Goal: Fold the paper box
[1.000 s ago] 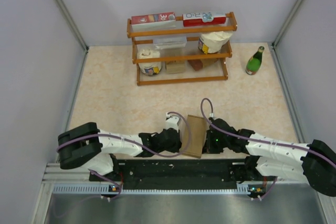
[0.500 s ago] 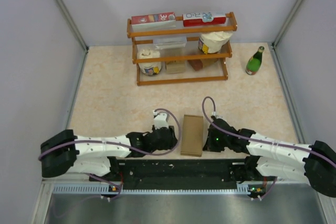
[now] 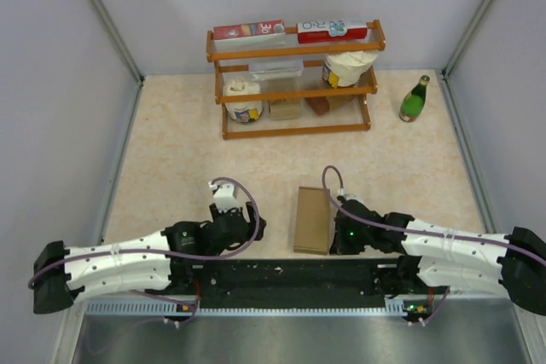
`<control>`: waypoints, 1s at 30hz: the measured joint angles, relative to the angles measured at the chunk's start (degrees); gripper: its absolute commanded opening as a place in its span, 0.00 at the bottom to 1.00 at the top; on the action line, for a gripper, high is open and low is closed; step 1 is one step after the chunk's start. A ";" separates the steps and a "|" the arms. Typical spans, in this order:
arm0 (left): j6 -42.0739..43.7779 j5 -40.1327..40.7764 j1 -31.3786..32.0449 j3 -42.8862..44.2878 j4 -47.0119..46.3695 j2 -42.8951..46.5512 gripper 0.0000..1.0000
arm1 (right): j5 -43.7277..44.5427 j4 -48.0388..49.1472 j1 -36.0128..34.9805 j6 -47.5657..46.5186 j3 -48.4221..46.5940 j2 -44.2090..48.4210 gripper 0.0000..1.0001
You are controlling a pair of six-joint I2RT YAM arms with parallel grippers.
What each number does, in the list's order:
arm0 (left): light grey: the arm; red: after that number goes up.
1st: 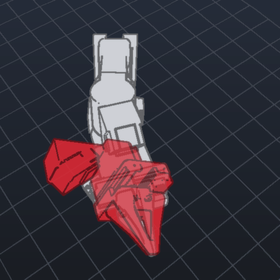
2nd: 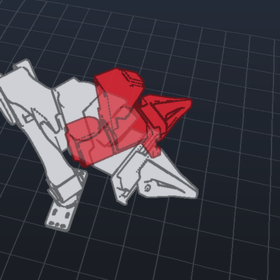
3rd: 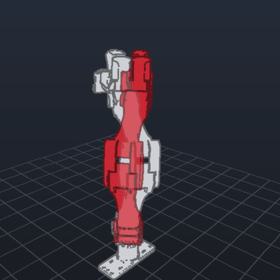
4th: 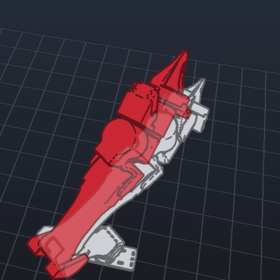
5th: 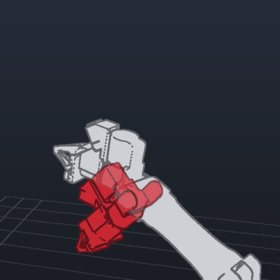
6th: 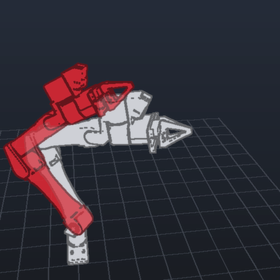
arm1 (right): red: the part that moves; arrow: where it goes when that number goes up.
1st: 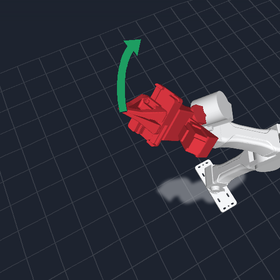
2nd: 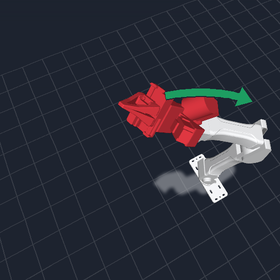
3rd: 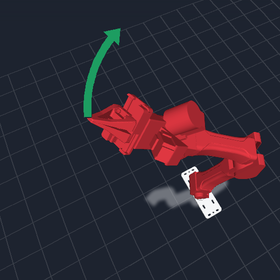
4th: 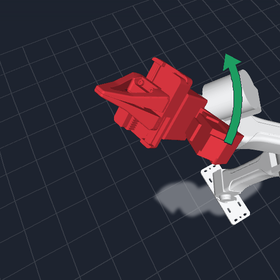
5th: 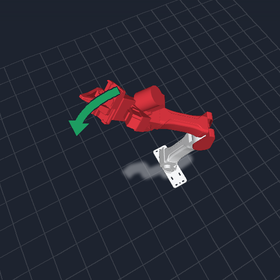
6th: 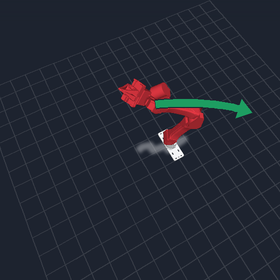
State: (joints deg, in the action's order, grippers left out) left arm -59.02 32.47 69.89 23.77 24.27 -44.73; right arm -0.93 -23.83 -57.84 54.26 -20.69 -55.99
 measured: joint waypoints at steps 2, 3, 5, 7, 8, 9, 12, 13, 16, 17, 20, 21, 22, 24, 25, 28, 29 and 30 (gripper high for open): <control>-0.04 0.94 0.00 0.00 1.22 1.90 0.83 | -0.98 0.74 -0.42 0.15 0.00 -0.04 0.00; -0.02 1.29 0.00 0.00 1.51 2.51 0.83 | -1.18 1.22 -0.50 0.31 0.00 -0.09 0.00; -0.04 1.95 0.00 0.00 2.08 3.50 0.84 | -1.44 2.62 -0.52 0.68 -0.09 -0.72 0.00; -0.04 2.23 0.00 0.00 2.54 3.78 0.84 | -1.40 3.74 -0.52 1.01 -0.79 -2.36 0.00; -0.02 2.38 0.00 0.00 2.67 3.76 0.84 | -1.42 4.48 -0.52 1.03 -1.25 -3.30 0.00; -0.02 2.45 0.00 0.00 2.95 3.74 0.84 | -1.42 5.03 -0.52 1.03 -2.12 -4.52 0.00; -0.02 2.84 0.00 0.00 3.50 3.72 0.85 | -1.75 7.23 -0.50 0.63 -5.92 -9.51 0.00; -0.02 3.04 0.00 0.00 3.80 3.72 0.86 | -1.90 8.09 -0.50 0.31 -7.54 -11.52 0.00; -0.02 3.56 0.00 0.02 4.35 3.72 0.88 | -2.91 11.50 0.35 -0.79 -12.24 -17.75 0.00; -0.02 3.76 0.00 0.02 4.50 3.72 0.89 | -3.72 12.79 0.83 -1.25 -13.42 -19.47 0.00; 0.00 4.59 0.00 0.26 5.29 3.72 0.92 | -5.11 15.21 2.64 -2.49 -16.13 -23.52 0.00; 0.04 4.83 0.00 0.46 5.68 3.69 0.93 | -5.29 15.63 3.17 -2.91 -16.65 -24.28 0.00; 0.09 5.07 0.00 0.63 5.90 3.69 0.94 | -5.35 15.78 3.69 -3.32 -17.07 -24.68 0.00; 0.22 5.60 0.00 0.83 6.10 3.69 0.96 | -5.35 15.63 4.57 -4.28 -17.44 -24.65 0.00; 0.26 5.86 0.00 0.87 6.19 3.69 0.96 | -5.20 15.23 4.87 -4.79 -17.68 -24.63 0.01; 0.48 6.21 0.00 0.87 6.21 3.45 0.99 | -5.01 13.42 5.16 -6.51 -17.68 -22.97 0.16; 0.52 6.27 0.00 0.87 6.21 3.19 0.99 | -5.09 12.61 5.16 -7.43 -17.66 -21.64 0.21; 0.63 6.45 0.00 0.92 6.21 2.78 0.99 | -5.22 11.78 5.16 -8.61 -17.59 -19.63 0.27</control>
State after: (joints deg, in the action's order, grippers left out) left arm -58.39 38.92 69.89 24.69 30.48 -41.95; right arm -6.15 -12.05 -52.69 45.65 -38.28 -75.61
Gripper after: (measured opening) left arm 0.984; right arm 0.138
